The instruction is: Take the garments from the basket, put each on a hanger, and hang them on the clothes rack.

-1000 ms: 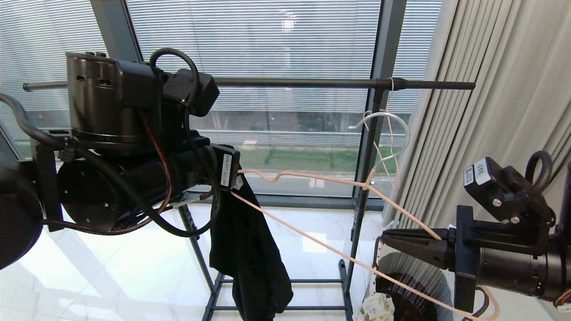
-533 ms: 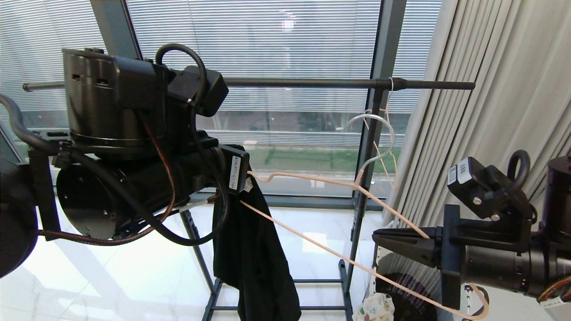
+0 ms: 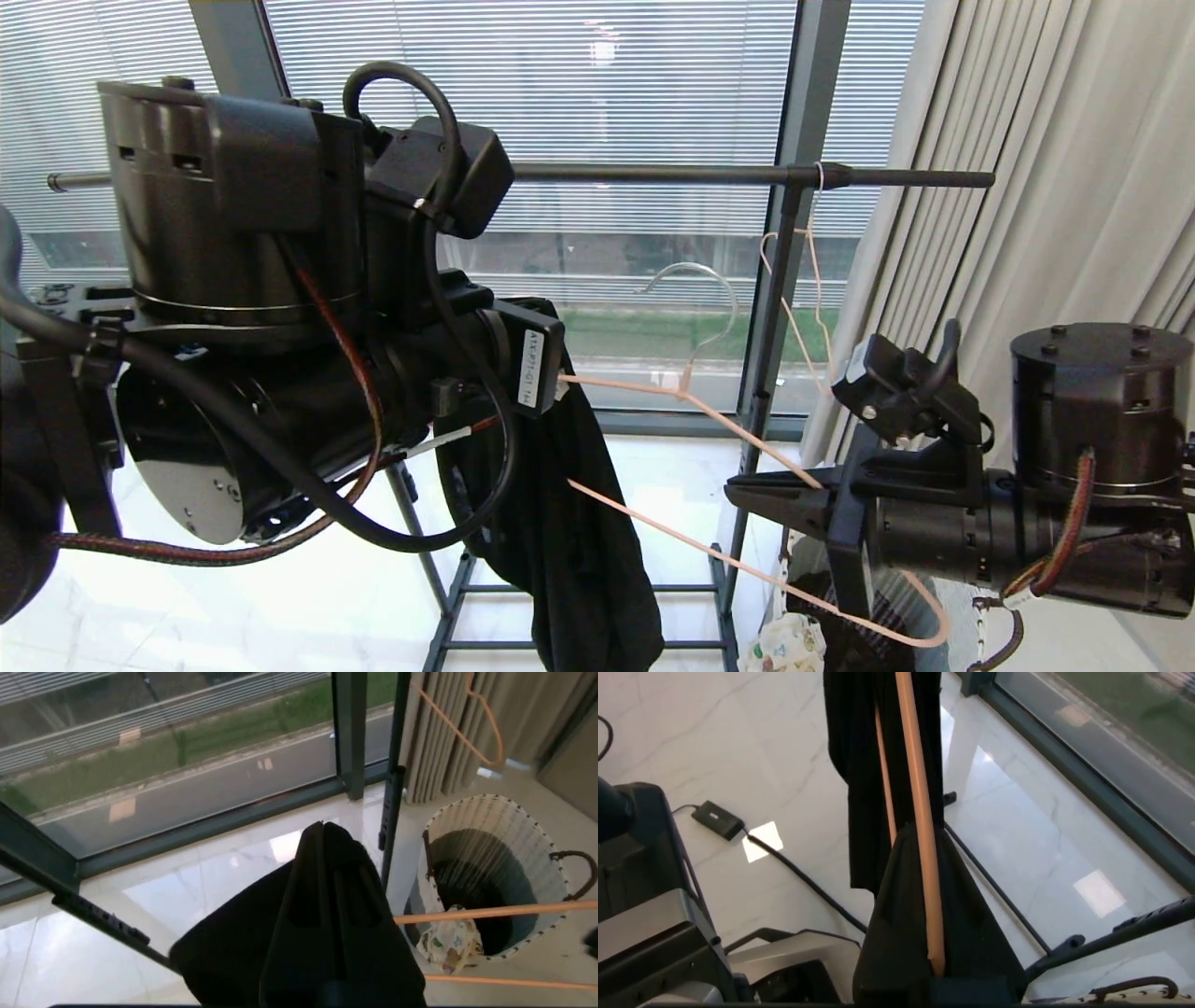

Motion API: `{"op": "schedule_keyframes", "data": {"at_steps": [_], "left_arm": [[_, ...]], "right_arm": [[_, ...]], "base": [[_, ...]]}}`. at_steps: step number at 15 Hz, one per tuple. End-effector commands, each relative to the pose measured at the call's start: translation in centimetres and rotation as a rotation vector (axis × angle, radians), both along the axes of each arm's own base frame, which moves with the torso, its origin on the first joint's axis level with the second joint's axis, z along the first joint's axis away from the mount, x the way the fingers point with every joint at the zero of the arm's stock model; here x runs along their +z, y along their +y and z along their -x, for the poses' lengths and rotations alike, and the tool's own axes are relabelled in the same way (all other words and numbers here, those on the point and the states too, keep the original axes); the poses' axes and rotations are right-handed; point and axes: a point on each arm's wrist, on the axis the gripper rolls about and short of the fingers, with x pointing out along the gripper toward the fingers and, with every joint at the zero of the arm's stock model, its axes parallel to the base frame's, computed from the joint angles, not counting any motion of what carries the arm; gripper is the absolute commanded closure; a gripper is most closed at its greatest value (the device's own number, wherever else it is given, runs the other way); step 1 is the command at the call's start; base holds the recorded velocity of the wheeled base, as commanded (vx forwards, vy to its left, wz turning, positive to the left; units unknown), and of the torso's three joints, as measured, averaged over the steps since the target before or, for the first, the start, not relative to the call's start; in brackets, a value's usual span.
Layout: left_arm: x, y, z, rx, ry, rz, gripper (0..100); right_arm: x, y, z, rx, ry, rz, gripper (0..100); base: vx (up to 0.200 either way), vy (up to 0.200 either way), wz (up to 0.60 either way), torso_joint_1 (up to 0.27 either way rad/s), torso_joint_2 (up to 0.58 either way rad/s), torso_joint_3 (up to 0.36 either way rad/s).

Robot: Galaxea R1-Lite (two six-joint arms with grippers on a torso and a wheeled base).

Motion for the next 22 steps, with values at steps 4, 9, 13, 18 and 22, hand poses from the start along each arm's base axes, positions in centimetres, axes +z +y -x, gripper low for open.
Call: {"op": "schedule_keyframes", "data": {"at_steps": [4,9,13,18,22], "left_arm": [[0.3,-1.7,1.8,-0.088,-0.009,0.009,100],[0.6,-2.1,2.7,-0.1,-0.035,0.025,100],[-0.4,-1.8,2.9,-0.096,-0.054,-0.003,100],[-1.3,-1.3,2.8,-0.096,-0.094,-0.044,100],[0.1,-0.4,2.0,-0.046,-0.149,0.005,0]], "right_arm": [[-0.5,2.9,-1.8,0.004,0.031,0.006,100],[-0.6,3.9,-2.1,-0.022,0.048,0.001,100],[-0.6,4.2,-1.8,-0.109,0.086,-0.016,100],[0.0,5.1,-1.8,-0.213,0.079,-0.103,100],[0.5,5.0,-1.8,-0.237,0.045,-0.122,100]], "base": [[0.0,0.0,0.0,0.0,0.0,0.0],[0.0,0.0,0.0,0.0,0.0,0.0],[0.0,0.0,0.0,0.0,0.0,0.0],[0.0,0.0,0.0,0.0,0.0,0.0],[0.0,0.0,0.0,0.0,0.0,0.0]]}}
